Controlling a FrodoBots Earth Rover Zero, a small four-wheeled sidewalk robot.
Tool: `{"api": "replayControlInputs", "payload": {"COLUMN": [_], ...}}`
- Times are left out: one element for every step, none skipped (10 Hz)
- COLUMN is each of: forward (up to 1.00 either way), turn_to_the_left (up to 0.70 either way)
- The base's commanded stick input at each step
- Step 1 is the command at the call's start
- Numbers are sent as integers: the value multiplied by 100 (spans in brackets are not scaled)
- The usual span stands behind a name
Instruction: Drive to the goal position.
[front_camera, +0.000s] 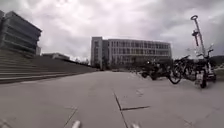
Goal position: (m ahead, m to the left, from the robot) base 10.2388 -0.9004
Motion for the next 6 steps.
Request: {"api": "replayControlInputs", "payload": {"forward": [70, 70, 70, 70, 70, 70], "turn_to_the_left": [-1, -1, -1, -1, -1, -1]}}
